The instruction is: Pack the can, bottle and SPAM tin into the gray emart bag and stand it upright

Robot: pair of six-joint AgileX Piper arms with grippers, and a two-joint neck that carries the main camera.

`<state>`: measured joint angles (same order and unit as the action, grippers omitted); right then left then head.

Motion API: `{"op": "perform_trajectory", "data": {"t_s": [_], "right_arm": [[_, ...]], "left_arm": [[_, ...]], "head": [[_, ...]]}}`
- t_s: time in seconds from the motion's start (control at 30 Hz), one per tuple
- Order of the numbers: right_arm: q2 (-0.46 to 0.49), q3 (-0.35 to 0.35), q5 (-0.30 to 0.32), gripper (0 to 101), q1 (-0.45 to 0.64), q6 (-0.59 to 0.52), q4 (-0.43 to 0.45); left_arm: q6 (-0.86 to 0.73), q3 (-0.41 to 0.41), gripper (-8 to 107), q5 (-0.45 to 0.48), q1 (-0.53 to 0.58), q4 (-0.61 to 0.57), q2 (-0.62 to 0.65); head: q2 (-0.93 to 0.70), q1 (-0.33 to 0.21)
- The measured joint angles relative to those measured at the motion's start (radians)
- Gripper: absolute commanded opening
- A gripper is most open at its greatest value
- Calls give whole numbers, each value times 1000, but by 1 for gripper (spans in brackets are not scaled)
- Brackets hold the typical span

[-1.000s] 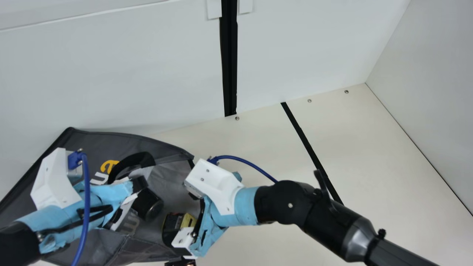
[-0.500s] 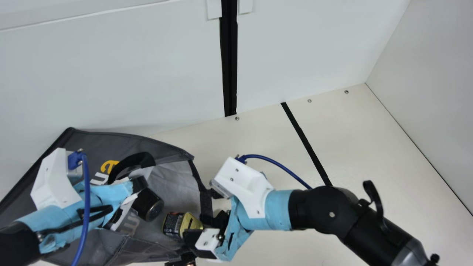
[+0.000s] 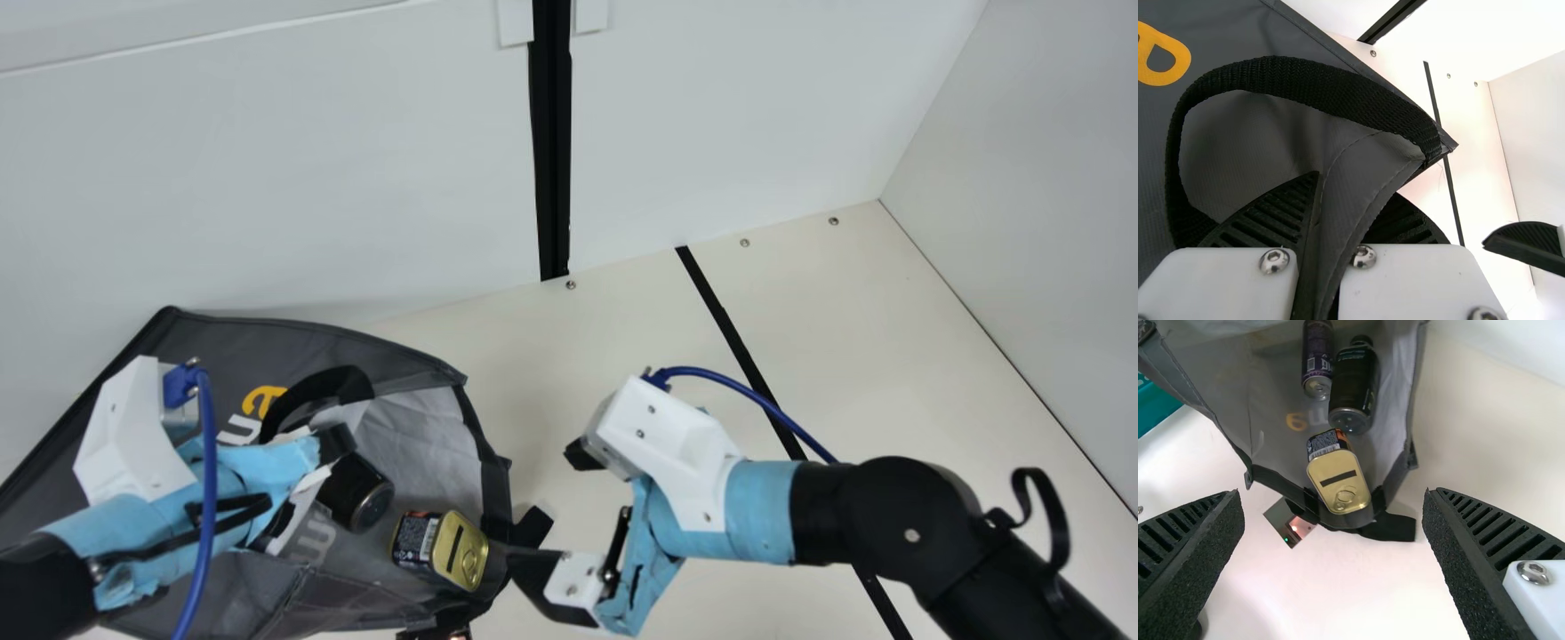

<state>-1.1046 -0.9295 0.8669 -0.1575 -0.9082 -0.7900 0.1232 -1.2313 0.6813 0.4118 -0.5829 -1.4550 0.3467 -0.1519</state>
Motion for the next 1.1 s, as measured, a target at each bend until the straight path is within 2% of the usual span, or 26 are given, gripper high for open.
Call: {"op": "perform_trajectory", "data": {"t_s": [0.33,0.5,0.77,1.1], "right_arm": [[63,-10,135,95,195,-76,-9],[83,-15,172,95,293,-91,0],[122,-26,157,95,417,-28,73],[184,-35,89,95,445,189,260]], "left_arm": [[0,0,-8,0,0,0,0],[0,0,-8,0,0,0,0],[0,0,-8,0,0,0,0],[0,0,-8,0,0,0,0]], "head": [[2,0],[2,0],[2,0],[0,0]]}}
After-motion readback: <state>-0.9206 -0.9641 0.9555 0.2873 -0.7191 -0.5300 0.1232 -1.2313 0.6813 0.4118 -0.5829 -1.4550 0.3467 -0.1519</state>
